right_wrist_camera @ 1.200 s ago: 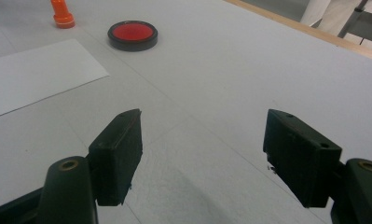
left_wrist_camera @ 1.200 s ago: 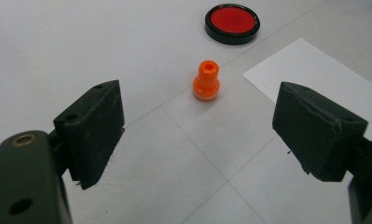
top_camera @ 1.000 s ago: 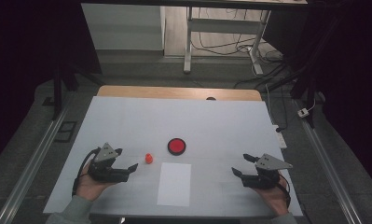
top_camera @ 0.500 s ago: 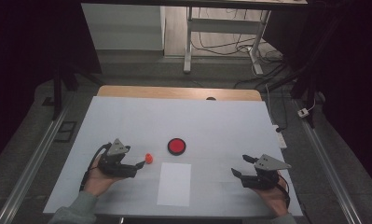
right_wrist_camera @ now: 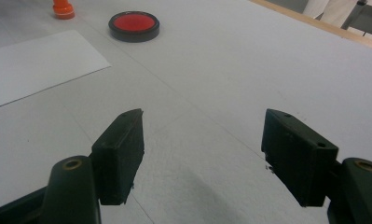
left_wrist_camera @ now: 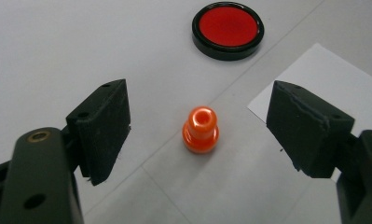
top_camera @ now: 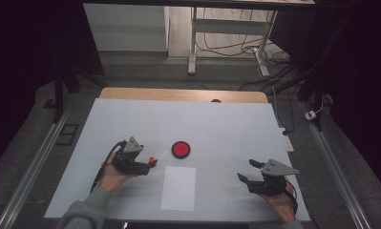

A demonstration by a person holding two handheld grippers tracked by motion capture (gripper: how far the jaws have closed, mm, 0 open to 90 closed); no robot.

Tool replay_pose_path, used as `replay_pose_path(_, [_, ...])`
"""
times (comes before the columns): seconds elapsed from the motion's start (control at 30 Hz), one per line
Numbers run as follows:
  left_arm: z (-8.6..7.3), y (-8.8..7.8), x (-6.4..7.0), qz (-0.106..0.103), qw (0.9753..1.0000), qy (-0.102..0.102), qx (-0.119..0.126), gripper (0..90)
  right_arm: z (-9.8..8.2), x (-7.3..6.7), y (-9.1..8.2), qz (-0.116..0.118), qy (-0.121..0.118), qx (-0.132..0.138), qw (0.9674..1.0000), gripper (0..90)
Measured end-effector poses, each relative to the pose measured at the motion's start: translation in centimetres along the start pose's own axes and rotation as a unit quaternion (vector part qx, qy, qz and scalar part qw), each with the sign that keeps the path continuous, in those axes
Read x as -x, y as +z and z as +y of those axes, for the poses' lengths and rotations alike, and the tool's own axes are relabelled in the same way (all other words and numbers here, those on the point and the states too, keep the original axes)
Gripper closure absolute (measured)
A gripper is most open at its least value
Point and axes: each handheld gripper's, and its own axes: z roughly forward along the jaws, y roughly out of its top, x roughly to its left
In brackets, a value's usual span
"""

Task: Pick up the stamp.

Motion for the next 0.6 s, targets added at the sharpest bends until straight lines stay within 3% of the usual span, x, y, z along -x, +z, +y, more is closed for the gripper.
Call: replay_pose_path(0.6, [-0.4,1.5,-0.2,0.001,0.9998,0.011,-0.017,28.9,-0.1,0.0,0.0,-0.002,-0.003,-0.005,1.0000,29.3])
